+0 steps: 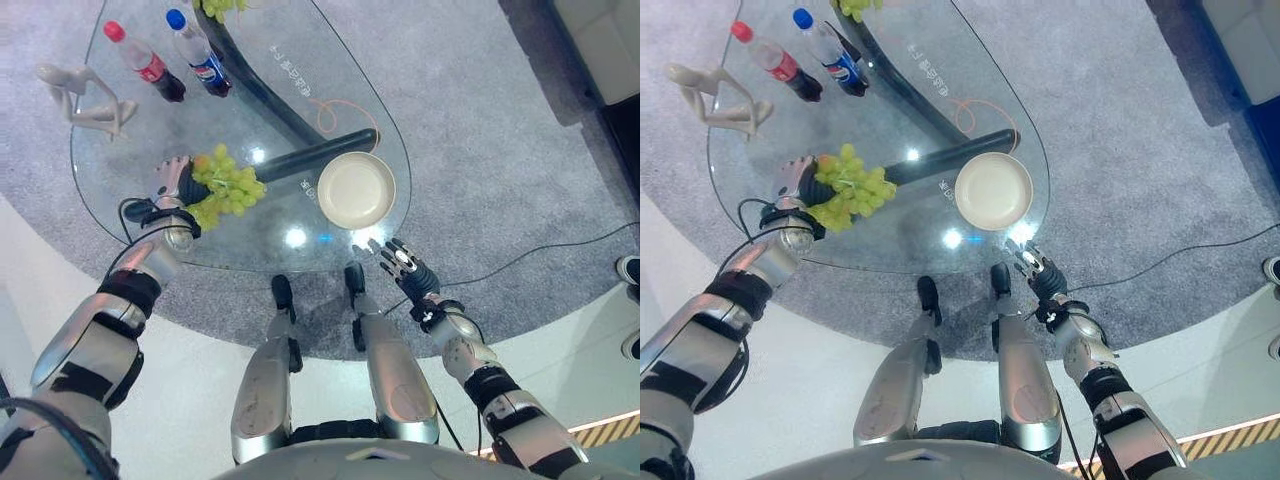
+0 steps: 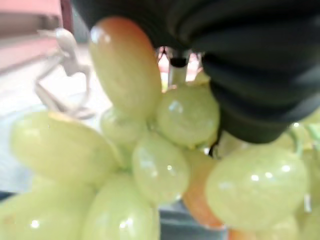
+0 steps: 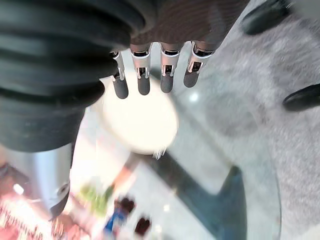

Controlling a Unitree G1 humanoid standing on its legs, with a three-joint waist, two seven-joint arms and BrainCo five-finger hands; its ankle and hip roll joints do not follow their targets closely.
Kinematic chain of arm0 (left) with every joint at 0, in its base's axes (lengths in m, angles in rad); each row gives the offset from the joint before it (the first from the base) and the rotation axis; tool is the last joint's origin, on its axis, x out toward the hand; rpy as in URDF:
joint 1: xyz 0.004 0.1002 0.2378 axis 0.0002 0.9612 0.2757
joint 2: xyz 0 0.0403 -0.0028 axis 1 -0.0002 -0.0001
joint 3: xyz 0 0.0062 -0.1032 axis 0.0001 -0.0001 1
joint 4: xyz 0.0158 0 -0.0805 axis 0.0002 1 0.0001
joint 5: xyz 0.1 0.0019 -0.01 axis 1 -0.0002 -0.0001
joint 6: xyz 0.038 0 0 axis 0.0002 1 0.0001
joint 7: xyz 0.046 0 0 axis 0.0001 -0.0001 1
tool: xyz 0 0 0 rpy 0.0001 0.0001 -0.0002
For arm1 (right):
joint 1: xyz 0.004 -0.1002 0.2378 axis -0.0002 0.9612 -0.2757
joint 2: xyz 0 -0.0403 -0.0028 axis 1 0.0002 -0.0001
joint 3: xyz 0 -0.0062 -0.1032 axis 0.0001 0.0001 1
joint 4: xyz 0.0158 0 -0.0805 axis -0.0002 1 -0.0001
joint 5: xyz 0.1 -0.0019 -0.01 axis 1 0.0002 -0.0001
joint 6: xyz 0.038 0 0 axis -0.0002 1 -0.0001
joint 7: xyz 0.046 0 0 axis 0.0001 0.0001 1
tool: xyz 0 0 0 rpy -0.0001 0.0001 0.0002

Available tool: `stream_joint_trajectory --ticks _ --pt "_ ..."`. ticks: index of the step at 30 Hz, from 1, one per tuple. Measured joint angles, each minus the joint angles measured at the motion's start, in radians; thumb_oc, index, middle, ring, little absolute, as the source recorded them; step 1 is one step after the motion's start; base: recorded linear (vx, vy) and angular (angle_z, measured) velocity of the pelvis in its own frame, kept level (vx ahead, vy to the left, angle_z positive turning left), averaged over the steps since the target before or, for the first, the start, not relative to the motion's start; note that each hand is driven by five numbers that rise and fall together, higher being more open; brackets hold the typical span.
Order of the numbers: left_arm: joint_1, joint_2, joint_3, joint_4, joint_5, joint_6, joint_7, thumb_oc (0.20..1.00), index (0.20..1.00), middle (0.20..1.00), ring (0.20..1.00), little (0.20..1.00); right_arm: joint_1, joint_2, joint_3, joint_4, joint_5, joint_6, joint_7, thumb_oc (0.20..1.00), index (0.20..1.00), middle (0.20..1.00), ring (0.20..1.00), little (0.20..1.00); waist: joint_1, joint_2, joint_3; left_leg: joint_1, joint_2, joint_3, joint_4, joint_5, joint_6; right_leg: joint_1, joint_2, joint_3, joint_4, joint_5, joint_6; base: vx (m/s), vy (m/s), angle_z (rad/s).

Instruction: Pick up fruits into the plate

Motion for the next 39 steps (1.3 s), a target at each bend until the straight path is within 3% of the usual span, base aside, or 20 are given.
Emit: stream_joint_trajectory --ticks 5,9,12,15,18,22,27,31,39 --pt "0.029 0.142 0.004 -0.242 0.047 -0.049 -0.129 0.2 0.2 0.2 0.2 0.2 0.001 -0.061 -0.058 -0.145 0.001 0.057 0.079 1.0 1.0 1.0 1.0 1.0 0.023 0.001 0.0 0.074 0.011 -0.013 -0.021 -0.002 -0.006 0.096 0.007 -0.014 -0.053 0.004 -0.005 0.11 -0.077 0.11" --pt "0.035 0.231 0.044 -0.388 0.13 -0.115 -0.225 0.2 0.2 0.2 0.2 0.2 0.027 -0.135 -0.092 -0.259 -0.009 0.14 0.196 1.0 1.0 1.0 1.0 1.0 0.039 0.016 -0.07 0.097 0.018 -0.042 -0.022 -0.013 -0.019 0.156 0.008 -0.049 -0.095 0.005 -0.007 0.14 -0.104 0.25" --pt "0.027 0.301 0.051 -0.467 0.199 -0.173 -0.292 0.2 0.2 0.2 0.2 0.2 0.028 -0.206 -0.096 -0.342 -0.044 0.235 0.265 1.0 1.0 1.0 1.0 1.0 0.047 0.015 -0.103 0.141 0.016 -0.054 -0.022 -0.021 -0.024 0.229 0.007 -0.07 -0.134 0.005 -0.008 0.18 -0.079 0.23" --pt "0.016 0.342 0.048 -0.53 0.239 -0.251 -0.367 0.2 0.2 0.2 0.2 0.2 0.015 -0.287 -0.091 -0.393 -0.06 0.358 0.333 1.0 1.0 1.0 1.0 1.0 0.064 0.012 -0.185 0.179 0.011 -0.072 -0.022 -0.039 -0.029 0.287 0.007 -0.088 -0.158 -0.001 -0.001 0.16 -0.051 0.17" --pt "0.002 0.347 0.015 -0.534 0.252 -0.312 -0.397 0.2 0.2 0.2 0.2 0.2 -0.011 -0.306 -0.078 -0.414 -0.056 0.433 0.375 1.0 1.0 1.0 1.0 1.0 0.074 0.01 -0.26 0.201 0.011 -0.076 -0.023 -0.049 -0.027 0.312 0.003 -0.093 -0.158 -0.012 0.004 0.12 -0.025 0.07" --pt "-0.105 0.346 -0.107 -0.543 0.259 -0.372 -0.443 0.2 0.2 0.2 0.2 0.2 -0.092 -0.309 0.01 -0.426 -0.04 0.559 0.403 1.0 1.0 1.0 1.0 1.0 0.077 0.007 -0.301 0.23 0.008 -0.092 -0.026 -0.052 -0.026 0.351 -0.001 -0.114 -0.159 -0.017 0.007 0.09 -0.002 0.14" --pt "-0.161 0.337 -0.193 -0.59 0.258 -0.428 -0.467 0.2 0.2 0.2 0.2 0.2 -0.102 -0.283 0.095 -0.462 0.027 0.668 0.426 1.0 1.0 1.0 1.0 1.0 0.094 0.007 -0.348 0.25 0.005 -0.102 -0.027 -0.058 -0.03 0.377 -0.005 -0.122 -0.159 -0.02 0.009 0.04 0.006 0.09" --pt "-0.164 0.284 -0.215 -0.61 0.257 -0.467 -0.485 0.2 0.2 0.2 0.2 0.2 -0.1 -0.229 0.148 -0.486 0.065 0.703 0.43 1.0 1.0 1.0 1.0 1.0 0.1 0.009 -0.392 0.25 0.0 -0.106 -0.028 -0.06 -0.026 0.38 -0.009 -0.125 -0.159 -0.023 0.013 0.02 0.005 0.05" --pt "-0.164 0.183 -0.261 -0.635 0.256 -0.467 -0.524 0.2 0.2 0.2 0.2 0.2 -0.098 -0.167 0.237 -0.505 0.092 0.716 0.417 1.0 1.0 1.0 1.0 1.0 0.102 0.014 -0.427 0.248 -0.011 -0.123 -0.028 -0.054 -0.014 0.391 -0.022 -0.146 -0.159 -0.025 0.018 0.0 0.011 0.07"
